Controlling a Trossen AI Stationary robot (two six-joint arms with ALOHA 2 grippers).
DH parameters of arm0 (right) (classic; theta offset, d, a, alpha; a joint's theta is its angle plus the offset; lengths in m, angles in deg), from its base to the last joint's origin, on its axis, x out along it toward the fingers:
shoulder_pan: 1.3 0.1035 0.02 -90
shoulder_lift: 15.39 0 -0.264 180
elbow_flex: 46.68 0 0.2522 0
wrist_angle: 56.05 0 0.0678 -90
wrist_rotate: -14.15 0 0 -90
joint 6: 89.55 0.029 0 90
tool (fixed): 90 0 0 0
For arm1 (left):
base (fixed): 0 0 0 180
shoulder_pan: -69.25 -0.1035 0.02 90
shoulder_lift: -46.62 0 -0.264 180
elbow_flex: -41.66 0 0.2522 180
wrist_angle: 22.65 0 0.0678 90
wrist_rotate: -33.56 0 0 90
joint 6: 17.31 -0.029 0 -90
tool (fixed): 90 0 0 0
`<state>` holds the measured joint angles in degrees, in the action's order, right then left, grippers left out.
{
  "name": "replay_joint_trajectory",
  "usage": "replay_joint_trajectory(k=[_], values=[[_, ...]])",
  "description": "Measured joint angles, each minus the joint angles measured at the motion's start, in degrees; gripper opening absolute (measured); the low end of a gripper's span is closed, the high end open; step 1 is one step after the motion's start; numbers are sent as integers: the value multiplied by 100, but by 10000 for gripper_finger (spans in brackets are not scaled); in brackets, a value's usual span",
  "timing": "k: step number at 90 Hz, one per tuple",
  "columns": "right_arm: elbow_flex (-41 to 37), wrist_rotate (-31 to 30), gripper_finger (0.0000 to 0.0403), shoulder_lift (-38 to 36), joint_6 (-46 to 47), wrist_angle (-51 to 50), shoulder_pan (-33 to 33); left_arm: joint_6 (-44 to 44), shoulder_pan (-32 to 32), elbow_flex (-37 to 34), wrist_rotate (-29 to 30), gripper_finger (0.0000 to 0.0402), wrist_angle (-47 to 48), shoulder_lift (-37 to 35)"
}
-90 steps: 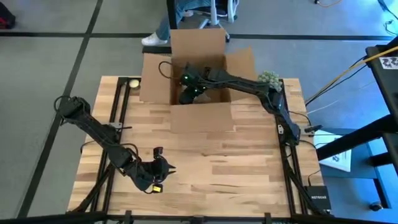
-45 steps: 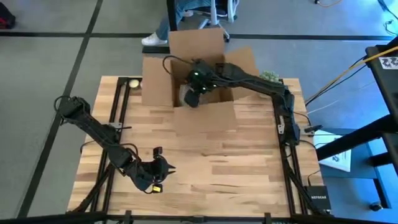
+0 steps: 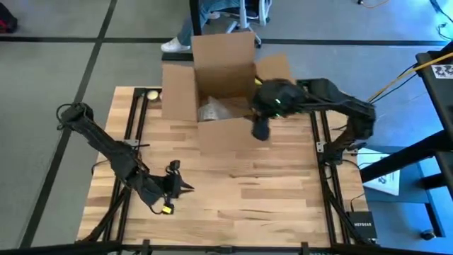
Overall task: Wrap mug
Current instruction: Return to Home Position
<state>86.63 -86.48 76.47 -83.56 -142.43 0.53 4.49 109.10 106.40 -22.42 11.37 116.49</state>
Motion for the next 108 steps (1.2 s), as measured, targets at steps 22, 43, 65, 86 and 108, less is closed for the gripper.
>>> replay_joint_trajectory(k=[22, 43, 65, 86, 108], values=[[-3087, 351, 43, -1649, 161, 1762, 741, -239, -257, -491, -352, 0, 351, -1010], [-6831, 1537, 12, -3481, 169, 5812, 790, -433, -824, -2106, -1480, 0, -1177, -2341], [-8968, 1145, 4, -4146, 165, 7447, 791, -82, -1310, -3118, -1059, 0, -1462, -3280], [-9762, 955, 1, -4152, 524, 8084, 791, 89, -1456, -3470, -386, 0, -1677, -3372], [-10695, 603, 1, -4805, 425, 8864, 791, -149, -1698, -3796, -133, 0, -1679, -3643]])
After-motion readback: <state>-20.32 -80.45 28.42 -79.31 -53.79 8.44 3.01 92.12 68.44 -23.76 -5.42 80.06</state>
